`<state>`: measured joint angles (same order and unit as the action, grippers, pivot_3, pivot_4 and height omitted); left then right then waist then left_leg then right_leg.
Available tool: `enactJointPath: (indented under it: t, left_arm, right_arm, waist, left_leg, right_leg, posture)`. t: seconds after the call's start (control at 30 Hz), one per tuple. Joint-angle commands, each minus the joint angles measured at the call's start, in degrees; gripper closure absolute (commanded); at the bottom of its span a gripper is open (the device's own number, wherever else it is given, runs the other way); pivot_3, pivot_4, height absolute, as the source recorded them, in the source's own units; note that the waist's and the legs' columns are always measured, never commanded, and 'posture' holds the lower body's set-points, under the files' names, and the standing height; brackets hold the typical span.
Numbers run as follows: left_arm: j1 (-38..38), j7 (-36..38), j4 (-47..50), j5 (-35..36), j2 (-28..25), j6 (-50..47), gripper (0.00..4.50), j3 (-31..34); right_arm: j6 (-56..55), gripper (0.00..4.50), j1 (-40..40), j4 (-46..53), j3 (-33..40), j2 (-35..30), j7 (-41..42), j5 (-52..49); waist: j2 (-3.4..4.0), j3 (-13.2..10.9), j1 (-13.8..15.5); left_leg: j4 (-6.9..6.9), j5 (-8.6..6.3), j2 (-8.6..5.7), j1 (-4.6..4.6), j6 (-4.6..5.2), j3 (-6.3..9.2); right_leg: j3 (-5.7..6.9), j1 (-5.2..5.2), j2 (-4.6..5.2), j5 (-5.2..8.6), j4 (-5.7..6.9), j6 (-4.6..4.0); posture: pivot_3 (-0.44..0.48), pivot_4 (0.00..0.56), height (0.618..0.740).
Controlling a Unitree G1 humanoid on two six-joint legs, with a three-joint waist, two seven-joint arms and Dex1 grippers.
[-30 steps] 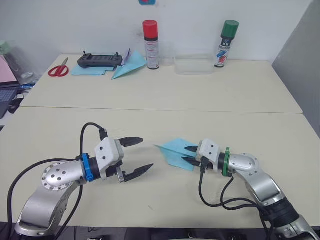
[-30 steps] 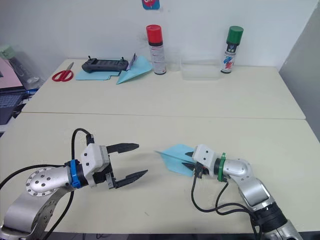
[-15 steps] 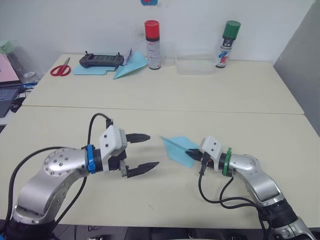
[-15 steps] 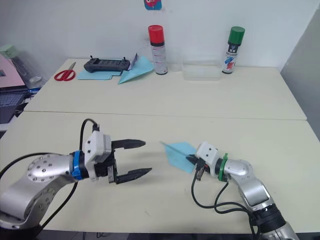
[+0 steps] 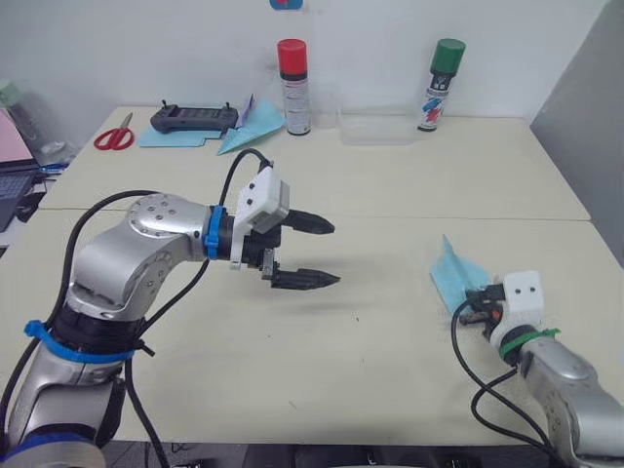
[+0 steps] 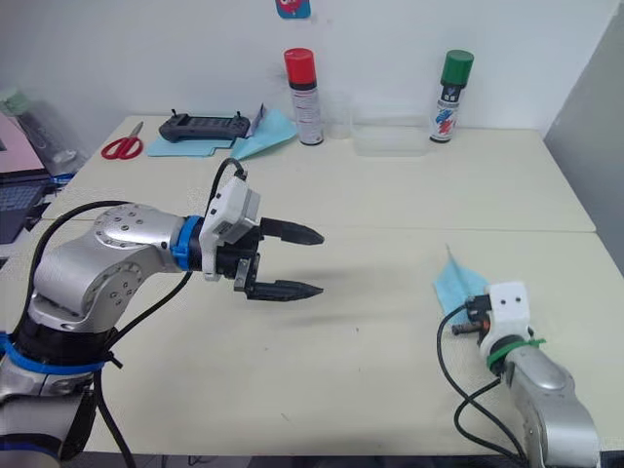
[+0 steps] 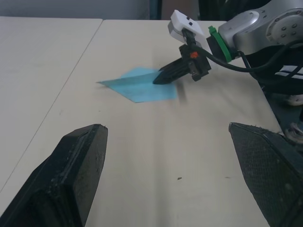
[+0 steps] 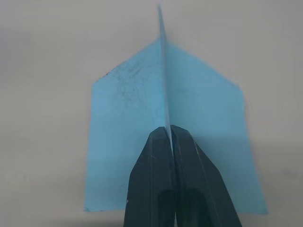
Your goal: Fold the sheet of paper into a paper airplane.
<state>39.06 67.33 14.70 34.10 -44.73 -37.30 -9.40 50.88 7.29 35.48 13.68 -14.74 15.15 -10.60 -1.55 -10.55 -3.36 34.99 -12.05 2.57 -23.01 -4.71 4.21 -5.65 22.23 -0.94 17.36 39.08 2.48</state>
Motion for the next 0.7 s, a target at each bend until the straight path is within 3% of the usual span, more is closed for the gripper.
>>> enactJointPath:
  t: [0.03, 0.1, 0.27, 0.37, 0.43, 0.57, 0.7]
  left_arm:
    - [0.7, 2.1, -0.3, -1.2, -0.1, 2.0, 0.00, 0.3]
    - [0.6, 2.6, -1.2, -1.6, 0.1, 2.5, 0.00, 0.6]
    - [-2.5, 2.5, -4.2, -3.1, -0.7, 4.0, 0.00, 2.2]
    - [-6.6, 2.1, -4.8, -3.7, -3.2, 4.4, 0.00, 4.9]
    - [-9.1, 1.1, -6.5, -4.0, -4.8, 5.0, 0.00, 8.1]
    - [-14.1, -4.9, -13.3, -6.5, -5.2, 9.0, 0.00, 15.9]
    - [-22.7, -8.0, -14.3, -8.7, -10.5, 9.4, 0.00, 26.2]
  right_arm:
    - [0.1, 4.09, -0.1, 4.4, 1.5, 0.6, -0.8, -2.3]
    - [-0.1, 3.58, -0.9, 5.2, 3.3, 0.1, -0.6, -3.2]
    - [1.1, 1.75, -6.9, 4.7, 9.7, -2.8, 2.4, -10.1]
    - [5.3, 0.73, -12.0, -0.3, 14.7, -12.0, 11.8, -18.2]
    - [2.1, 0.03, -12.9, -7.0, 16.2, -23.2, 23.8, -20.5]
    - [-15.4, 0.03, -10.4, -26.0, 17.2, -43.7, 47.8, -16.6]
    - [-31.0, 0.03, -11.3, -44.2, 16.4, -55.4, 58.7, -11.2]
  waist:
    - [0.00, 0.0, 0.0]
    - [0.01, 0.0, 0.1]
    - [0.01, 0.0, -0.1]
    - [0.06, 0.0, -0.3]
    - [0.10, -0.1, 0.0]
    - [0.19, -0.2, 0.7]
    - [0.15, -0.2, 0.2]
  left_leg:
    - [0.00, 0.00, 0.00, 0.00, 0.00, 0.00]
    - [0.00, 0.00, 0.00, 0.00, 0.00, 0.00]
    - [0.02, 0.00, -0.01, 0.00, 0.00, -0.02]
    - [0.01, 0.00, 0.01, 0.02, 0.01, -0.04]
    - [0.01, 0.00, 0.00, 0.01, 0.02, -0.04]
    - [0.01, -0.01, -0.05, -0.01, 0.05, -0.06]
    - [0.03, -0.08, -0.02, 0.03, 0.16, -0.19]
  right_leg:
    - [0.00, 0.00, 0.00, 0.00, 0.00, 0.00]
    - [0.01, 0.00, 0.00, 0.00, 0.00, 0.00]
    - [-0.01, -0.02, 0.02, 0.00, -0.01, 0.01]
    - [-0.04, -0.01, 0.01, -0.01, 0.02, 0.00]
    - [-0.01, -0.02, 0.02, -0.01, -0.02, 0.00]
    - [0.02, -0.04, 0.06, 0.01, -0.11, 0.00]
    - [-0.06, -0.05, 0.09, 0.01, -0.14, 0.00]
  posture:
    - [0.000, 0.150, 0.740]
    - [0.000, 0.150, 0.740]
    - [0.000, 0.150, 0.740]
    - [0.000, 0.150, 0.740]
    - [0.000, 0.150, 0.740]
    - [0.000, 0.150, 0.740]
    - [0.000, 0.150, 0.740]
